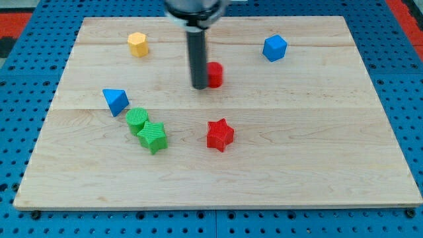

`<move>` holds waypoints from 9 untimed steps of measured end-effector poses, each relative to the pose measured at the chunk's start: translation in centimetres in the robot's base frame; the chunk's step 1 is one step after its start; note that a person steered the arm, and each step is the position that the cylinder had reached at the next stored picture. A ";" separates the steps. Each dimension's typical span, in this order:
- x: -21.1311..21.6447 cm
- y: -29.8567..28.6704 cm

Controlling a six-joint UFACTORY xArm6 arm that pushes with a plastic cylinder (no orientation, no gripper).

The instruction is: Move the blue triangle left to the yellow hexagon

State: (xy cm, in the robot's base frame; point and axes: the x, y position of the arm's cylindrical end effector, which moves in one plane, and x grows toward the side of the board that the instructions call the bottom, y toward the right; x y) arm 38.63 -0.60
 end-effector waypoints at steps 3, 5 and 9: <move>3.2 -1.4; 5.0 -14.1; 5.9 -23.1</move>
State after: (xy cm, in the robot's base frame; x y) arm 44.56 -23.66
